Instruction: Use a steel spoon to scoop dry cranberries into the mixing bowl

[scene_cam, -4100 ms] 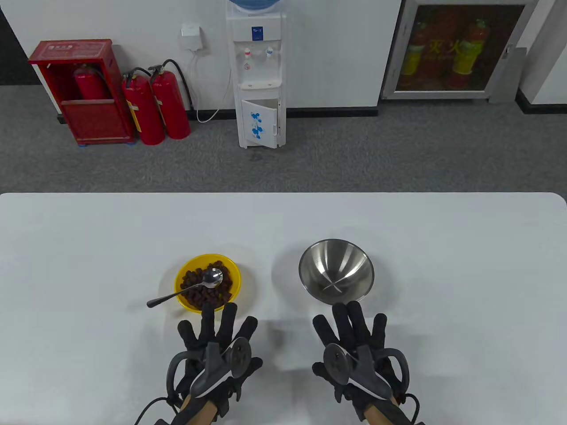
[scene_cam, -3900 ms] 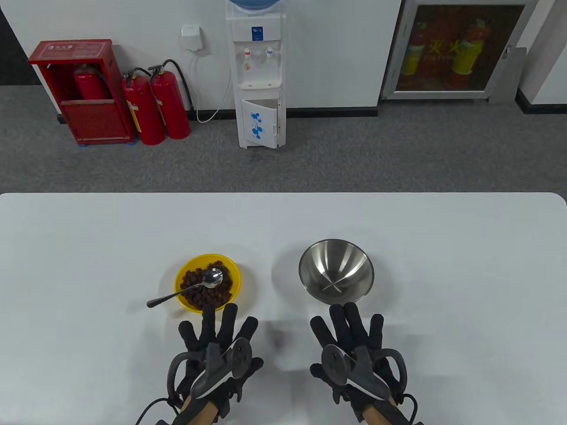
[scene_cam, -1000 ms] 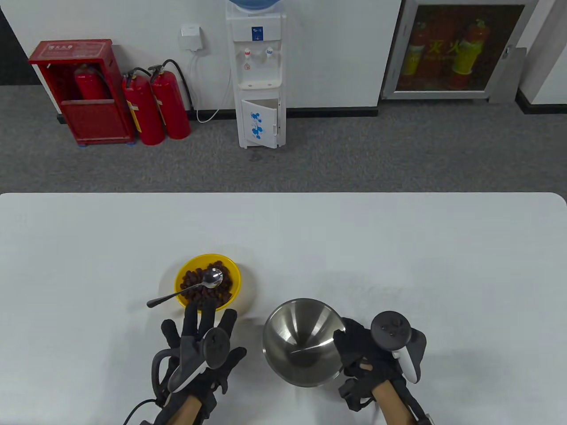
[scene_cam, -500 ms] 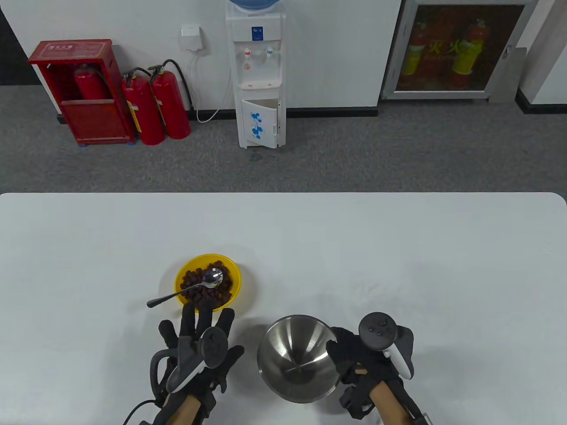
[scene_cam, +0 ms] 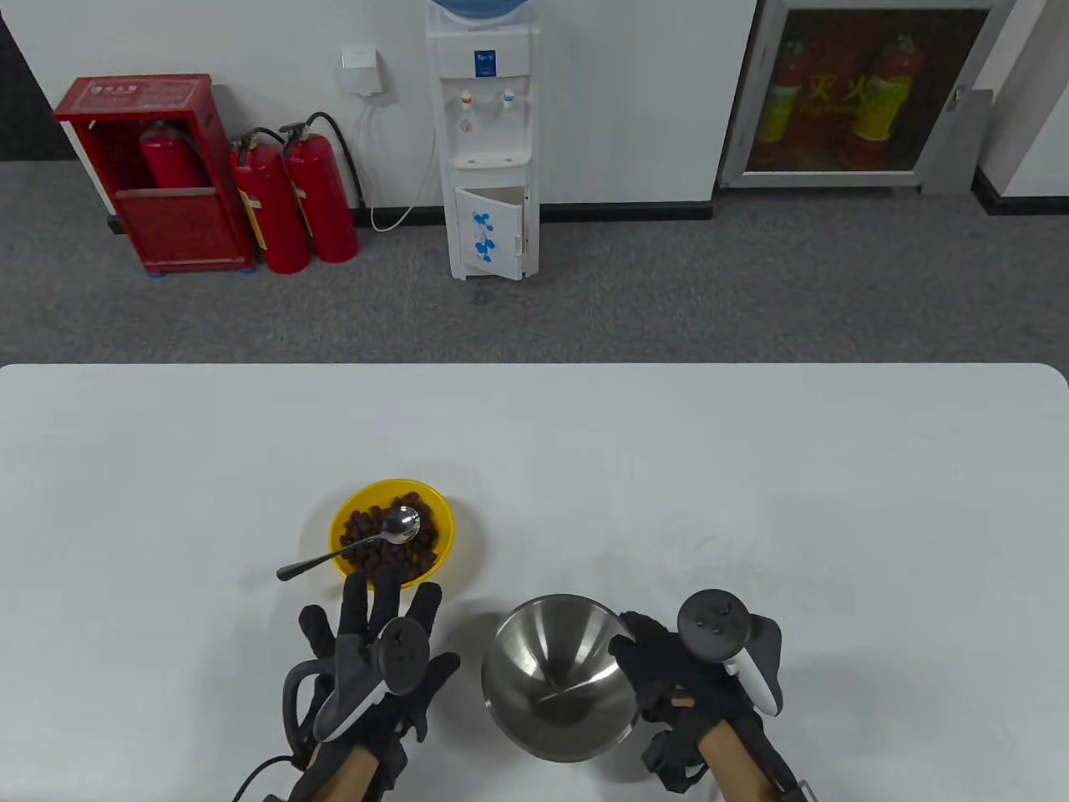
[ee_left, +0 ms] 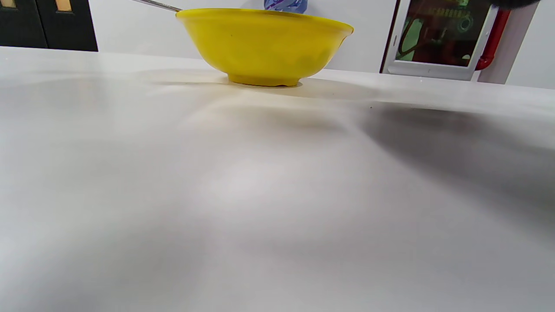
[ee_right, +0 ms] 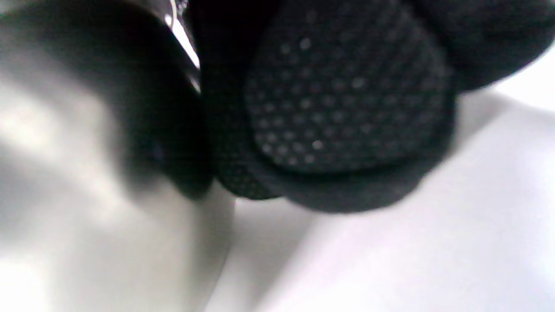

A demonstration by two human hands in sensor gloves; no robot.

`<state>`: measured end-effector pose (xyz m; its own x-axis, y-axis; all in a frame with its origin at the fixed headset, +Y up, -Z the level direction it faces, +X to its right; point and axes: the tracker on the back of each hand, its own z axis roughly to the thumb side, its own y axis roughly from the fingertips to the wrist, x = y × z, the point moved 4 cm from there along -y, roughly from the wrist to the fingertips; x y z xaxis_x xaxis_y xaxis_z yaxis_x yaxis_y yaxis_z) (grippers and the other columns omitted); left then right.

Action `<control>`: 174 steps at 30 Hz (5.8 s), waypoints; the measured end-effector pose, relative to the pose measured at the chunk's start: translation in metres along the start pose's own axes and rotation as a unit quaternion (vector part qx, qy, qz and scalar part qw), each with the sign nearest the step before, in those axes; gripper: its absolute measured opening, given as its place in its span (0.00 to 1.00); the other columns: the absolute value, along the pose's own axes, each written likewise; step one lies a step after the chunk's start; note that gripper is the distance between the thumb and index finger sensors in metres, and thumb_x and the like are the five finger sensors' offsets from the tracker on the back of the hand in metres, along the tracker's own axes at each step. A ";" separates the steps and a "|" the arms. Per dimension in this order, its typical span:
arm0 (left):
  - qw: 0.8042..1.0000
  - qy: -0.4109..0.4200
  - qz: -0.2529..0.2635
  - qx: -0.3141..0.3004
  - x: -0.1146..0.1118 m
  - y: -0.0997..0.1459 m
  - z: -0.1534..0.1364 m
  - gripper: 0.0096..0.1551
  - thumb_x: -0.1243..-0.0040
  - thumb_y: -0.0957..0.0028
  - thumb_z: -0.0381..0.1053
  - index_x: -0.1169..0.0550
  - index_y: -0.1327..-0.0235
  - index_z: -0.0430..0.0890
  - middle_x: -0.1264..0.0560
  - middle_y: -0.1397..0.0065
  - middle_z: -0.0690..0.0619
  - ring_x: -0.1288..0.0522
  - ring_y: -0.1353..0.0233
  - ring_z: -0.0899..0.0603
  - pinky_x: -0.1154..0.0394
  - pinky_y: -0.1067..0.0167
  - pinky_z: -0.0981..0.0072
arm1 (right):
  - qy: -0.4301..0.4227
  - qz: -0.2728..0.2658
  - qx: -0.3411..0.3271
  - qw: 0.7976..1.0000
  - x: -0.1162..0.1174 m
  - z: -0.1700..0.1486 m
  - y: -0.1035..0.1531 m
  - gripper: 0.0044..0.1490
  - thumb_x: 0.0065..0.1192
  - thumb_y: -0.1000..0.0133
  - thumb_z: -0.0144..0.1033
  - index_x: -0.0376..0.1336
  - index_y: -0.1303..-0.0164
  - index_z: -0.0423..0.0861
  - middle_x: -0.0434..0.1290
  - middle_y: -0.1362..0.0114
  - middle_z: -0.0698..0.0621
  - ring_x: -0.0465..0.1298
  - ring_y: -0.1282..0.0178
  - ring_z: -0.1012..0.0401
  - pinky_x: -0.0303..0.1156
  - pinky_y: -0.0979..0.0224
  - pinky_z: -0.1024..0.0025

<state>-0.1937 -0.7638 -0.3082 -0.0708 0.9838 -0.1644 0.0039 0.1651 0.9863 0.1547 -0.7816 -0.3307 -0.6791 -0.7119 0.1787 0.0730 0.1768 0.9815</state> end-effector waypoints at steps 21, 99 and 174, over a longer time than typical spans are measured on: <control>1.000 -0.004 0.002 0.004 0.001 0.000 -0.002 0.48 0.57 0.57 0.80 0.62 0.28 0.76 0.72 0.14 0.60 0.72 0.13 0.38 0.73 0.33 0.22 | 0.383 -0.253 -0.025 0.888 -0.057 0.013 0.025 0.54 0.58 0.55 0.73 0.35 0.25 0.74 0.33 0.15 0.62 0.32 0.12 0.57 0.29 0.20 0.34; 0.957 -0.048 0.264 0.110 0.072 -0.004 -0.083 0.24 0.47 0.51 0.56 0.29 0.42 0.52 0.14 0.58 0.61 0.15 0.71 0.51 0.18 0.63 0.56 | 0.254 -0.114 0.015 0.960 -0.047 -0.009 0.008 0.55 0.55 0.55 0.76 0.37 0.22 0.70 0.33 0.15 0.60 0.35 0.12 0.55 0.31 0.23 0.31; 0.785 0.597 -0.050 0.159 -0.014 -0.023 -0.140 0.26 0.47 0.48 0.52 0.24 0.39 0.43 0.11 0.60 0.59 0.12 0.74 0.52 0.16 0.70 0.57 | 0.308 -0.108 0.035 0.945 -0.046 -0.009 0.009 0.55 0.55 0.56 0.76 0.36 0.23 0.71 0.29 0.15 0.62 0.28 0.13 0.57 0.25 0.23 0.32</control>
<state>-0.3326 -0.7910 -0.3262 -0.9701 0.2296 0.0788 0.1742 0.4326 0.8846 0.1930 -0.7533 -0.3297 -0.1171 -0.9931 0.0008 -0.0813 0.0104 0.9966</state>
